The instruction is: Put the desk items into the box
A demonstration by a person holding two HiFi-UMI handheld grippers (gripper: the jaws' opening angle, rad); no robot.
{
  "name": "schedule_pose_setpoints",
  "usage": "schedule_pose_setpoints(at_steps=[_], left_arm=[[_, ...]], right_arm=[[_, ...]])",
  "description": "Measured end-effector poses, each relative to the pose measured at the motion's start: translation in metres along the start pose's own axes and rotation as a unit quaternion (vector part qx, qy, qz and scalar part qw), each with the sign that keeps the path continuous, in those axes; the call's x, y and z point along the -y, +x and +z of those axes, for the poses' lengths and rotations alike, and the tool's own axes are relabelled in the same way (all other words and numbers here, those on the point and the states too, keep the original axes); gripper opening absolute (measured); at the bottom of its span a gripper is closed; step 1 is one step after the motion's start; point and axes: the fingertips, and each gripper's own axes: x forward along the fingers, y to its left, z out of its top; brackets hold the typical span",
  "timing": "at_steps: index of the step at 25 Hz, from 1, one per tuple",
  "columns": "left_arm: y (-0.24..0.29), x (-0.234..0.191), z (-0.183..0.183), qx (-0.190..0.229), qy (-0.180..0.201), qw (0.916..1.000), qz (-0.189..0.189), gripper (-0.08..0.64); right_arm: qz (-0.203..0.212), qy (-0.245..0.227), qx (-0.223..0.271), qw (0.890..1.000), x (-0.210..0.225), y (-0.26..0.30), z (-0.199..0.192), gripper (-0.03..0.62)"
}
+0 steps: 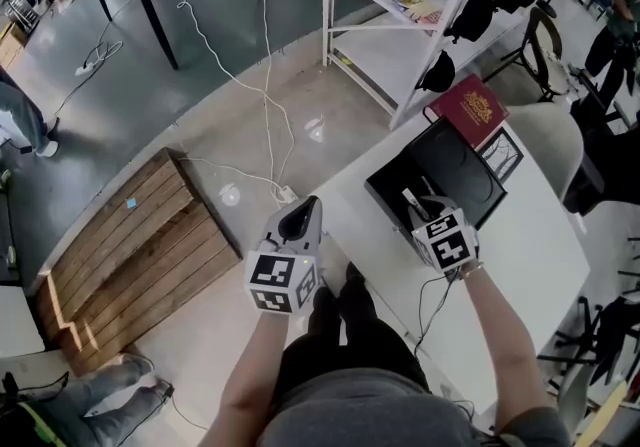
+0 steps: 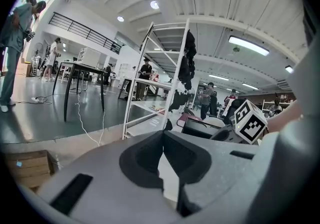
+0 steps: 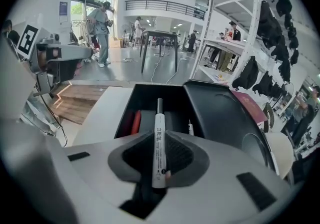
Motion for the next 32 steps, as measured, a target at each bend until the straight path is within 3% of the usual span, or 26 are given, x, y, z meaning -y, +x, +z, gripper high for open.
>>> schedule_pose_setpoints(at_steps=[19,32], left_arm=[[-0.003,-0.002,-0.007,-0.008,-0.009,0.9999,-0.002,0.006],[-0.009,-0.002,-0.008,-0.009,-0.009,0.9999,0.004,0.006]], right_arm=[[0.007,0.004,-0.05,0.999,0.001,0.019,-0.009,0.074],[-0.001,0.038,-0.047,0.998,0.003,0.021,-0.011,0.078]])
